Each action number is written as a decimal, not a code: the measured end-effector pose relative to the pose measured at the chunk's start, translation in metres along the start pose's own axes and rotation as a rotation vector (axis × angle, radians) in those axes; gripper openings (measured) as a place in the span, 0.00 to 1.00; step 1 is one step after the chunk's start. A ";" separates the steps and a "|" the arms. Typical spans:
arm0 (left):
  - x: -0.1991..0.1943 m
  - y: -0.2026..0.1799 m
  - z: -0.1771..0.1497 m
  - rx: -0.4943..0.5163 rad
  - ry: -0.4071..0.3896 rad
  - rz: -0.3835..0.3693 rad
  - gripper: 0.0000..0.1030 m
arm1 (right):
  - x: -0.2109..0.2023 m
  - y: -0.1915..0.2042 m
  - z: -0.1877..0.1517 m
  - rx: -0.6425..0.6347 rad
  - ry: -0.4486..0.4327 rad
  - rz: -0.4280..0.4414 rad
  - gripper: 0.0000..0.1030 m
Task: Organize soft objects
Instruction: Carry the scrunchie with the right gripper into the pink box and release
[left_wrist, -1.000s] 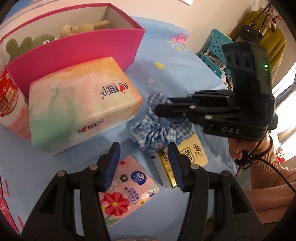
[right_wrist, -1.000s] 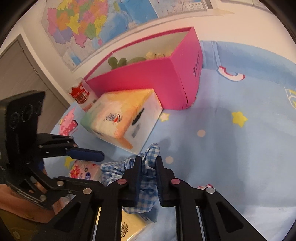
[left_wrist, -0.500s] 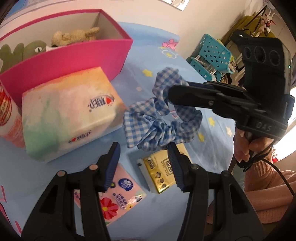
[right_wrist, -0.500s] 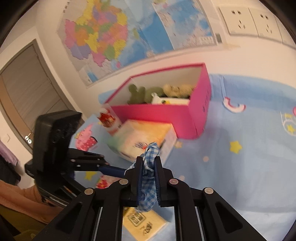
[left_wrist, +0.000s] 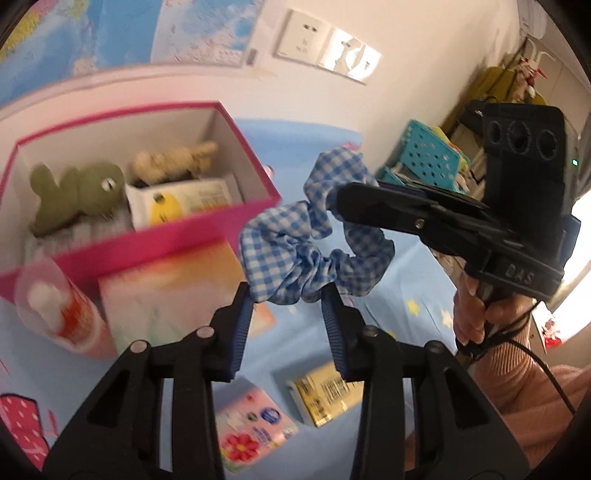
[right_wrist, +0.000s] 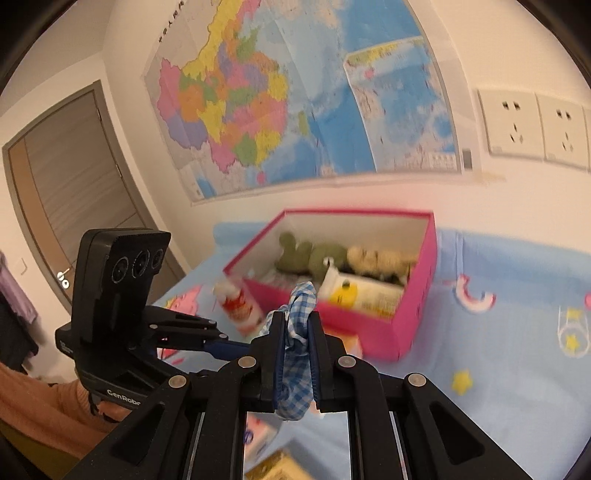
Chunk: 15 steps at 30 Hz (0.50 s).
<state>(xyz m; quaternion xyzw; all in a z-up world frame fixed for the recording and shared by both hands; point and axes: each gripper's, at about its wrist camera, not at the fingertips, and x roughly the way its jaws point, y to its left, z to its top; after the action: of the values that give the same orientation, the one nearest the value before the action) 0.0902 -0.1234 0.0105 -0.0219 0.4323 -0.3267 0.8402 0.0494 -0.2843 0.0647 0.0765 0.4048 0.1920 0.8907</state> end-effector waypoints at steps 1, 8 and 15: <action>-0.001 0.004 0.005 -0.002 -0.007 0.011 0.38 | 0.003 -0.001 0.006 -0.007 -0.006 -0.004 0.11; 0.014 0.021 0.043 -0.023 -0.010 0.088 0.38 | 0.028 -0.017 0.044 -0.012 -0.023 -0.015 0.11; 0.033 0.040 0.068 -0.047 0.021 0.155 0.38 | 0.061 -0.037 0.061 -0.004 0.006 -0.055 0.12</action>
<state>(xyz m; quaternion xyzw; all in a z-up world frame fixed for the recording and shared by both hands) 0.1756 -0.1278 0.0165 -0.0045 0.4491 -0.2506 0.8576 0.1420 -0.2920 0.0517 0.0629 0.4089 0.1687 0.8946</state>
